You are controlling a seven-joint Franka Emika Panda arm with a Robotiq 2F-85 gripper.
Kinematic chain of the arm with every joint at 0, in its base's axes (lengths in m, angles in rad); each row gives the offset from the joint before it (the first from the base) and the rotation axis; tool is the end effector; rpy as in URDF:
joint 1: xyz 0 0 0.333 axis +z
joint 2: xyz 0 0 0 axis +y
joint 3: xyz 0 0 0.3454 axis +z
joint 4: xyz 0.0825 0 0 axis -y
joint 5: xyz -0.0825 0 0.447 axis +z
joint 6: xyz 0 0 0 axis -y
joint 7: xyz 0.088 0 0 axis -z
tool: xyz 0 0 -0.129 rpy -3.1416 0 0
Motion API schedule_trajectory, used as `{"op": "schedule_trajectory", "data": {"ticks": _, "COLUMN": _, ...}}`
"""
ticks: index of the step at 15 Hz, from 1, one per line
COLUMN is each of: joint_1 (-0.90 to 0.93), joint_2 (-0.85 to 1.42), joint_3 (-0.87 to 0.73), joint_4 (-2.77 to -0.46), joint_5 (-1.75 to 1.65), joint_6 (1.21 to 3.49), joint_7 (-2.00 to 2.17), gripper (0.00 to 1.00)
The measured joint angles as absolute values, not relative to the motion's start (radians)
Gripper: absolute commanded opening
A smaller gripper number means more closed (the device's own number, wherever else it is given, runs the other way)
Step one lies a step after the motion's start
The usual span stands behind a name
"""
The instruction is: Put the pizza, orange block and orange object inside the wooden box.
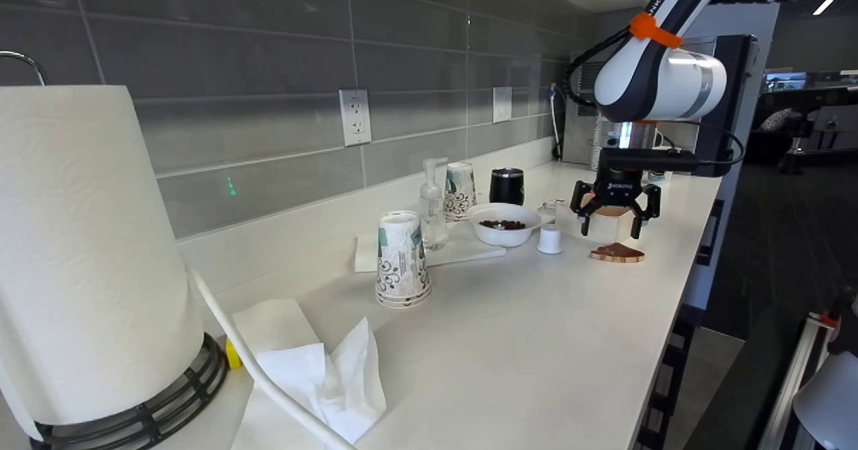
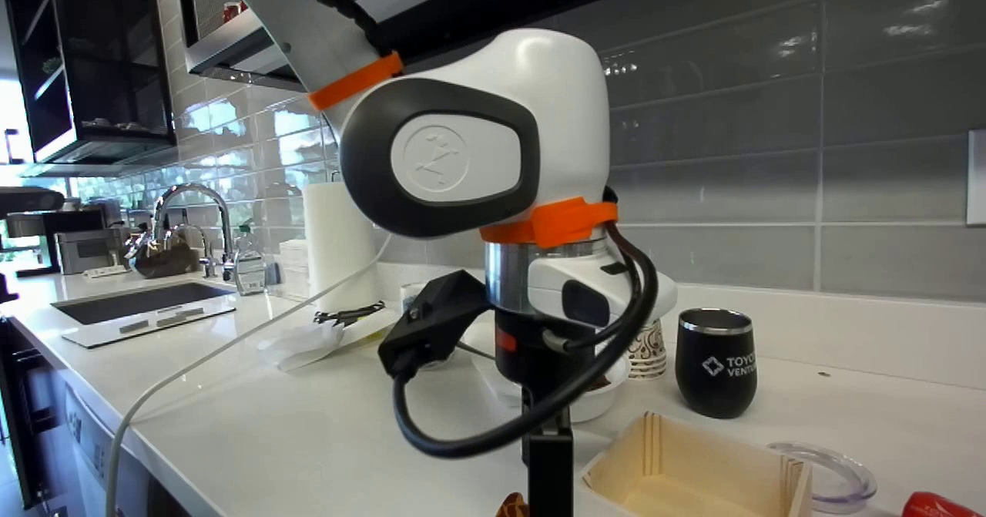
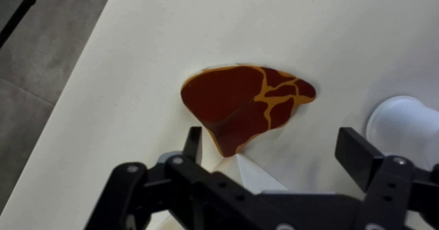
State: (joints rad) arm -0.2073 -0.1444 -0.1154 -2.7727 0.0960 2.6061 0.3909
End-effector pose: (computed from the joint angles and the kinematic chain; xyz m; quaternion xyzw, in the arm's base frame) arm 0.3877 -0.1279 0.2065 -0.9214 0.3871 0.0130 0.0318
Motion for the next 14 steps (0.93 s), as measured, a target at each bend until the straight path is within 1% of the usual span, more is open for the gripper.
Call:
{"op": "schedule_trajectory", "data": {"ticks": 7, "joint_1": -0.203, "joint_2": -0.066, "joint_3": -0.115, "joint_4": -2.772, "joint_5": 0.096, "joint_6": 2.683, "joint_7": 0.421, "gripper": 1.00}}
{"op": "schedule_trajectory", "data": {"ticks": 14, "joint_1": -0.196, "joint_2": -0.043, "joint_3": -0.115, "joint_4": -2.770, "joint_5": 0.096, "joint_6": 2.701, "joint_7": 0.434, "gripper": 1.00}}
